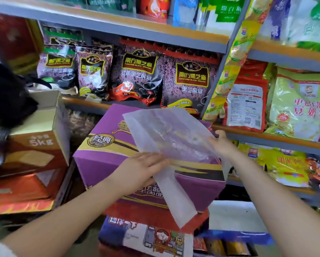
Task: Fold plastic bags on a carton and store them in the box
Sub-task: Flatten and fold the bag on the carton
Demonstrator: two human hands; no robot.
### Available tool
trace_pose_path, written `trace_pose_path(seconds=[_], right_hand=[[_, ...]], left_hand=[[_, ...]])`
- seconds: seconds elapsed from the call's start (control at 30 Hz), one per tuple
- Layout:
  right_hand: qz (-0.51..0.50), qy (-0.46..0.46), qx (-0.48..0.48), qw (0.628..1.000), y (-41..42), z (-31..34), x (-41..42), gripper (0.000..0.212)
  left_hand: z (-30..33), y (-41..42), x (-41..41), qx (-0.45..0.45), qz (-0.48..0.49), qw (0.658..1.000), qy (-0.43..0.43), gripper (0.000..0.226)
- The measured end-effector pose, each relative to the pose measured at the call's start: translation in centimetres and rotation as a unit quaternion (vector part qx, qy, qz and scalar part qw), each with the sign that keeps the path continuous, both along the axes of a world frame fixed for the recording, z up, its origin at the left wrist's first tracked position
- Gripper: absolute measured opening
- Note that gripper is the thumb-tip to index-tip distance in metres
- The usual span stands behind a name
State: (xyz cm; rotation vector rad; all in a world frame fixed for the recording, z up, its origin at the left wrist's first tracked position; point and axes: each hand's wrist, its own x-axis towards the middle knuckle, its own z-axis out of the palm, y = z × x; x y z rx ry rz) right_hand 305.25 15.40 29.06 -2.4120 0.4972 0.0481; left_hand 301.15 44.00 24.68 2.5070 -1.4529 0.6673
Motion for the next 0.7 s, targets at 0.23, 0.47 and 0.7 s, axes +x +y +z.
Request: trace_pose_path(seconds=[0.23, 0.47, 0.7], right_hand=[[0.079, -0.094, 0.105, 0.987, -2.7, 0.6, -2.5, 0.018], [0.215, -0.003, 0.463, 0.860, -2.5, 3.9, -5.6, 0.036], [0.009, -0.118, 0.174, 0.978, 0.6, 2.2, -3.1, 0.043]], left_hand=[[0.4, 1.4, -2.0, -0.259, 0.067, 0.918, 0.292, 0.032], [3.7, 3.3, -0.3, -0.425, 0.253, 0.763, 0.416, 0.032], [4.3, 3.0, 2.7, -0.202, 0.399, 0.811, 0.377, 0.039]])
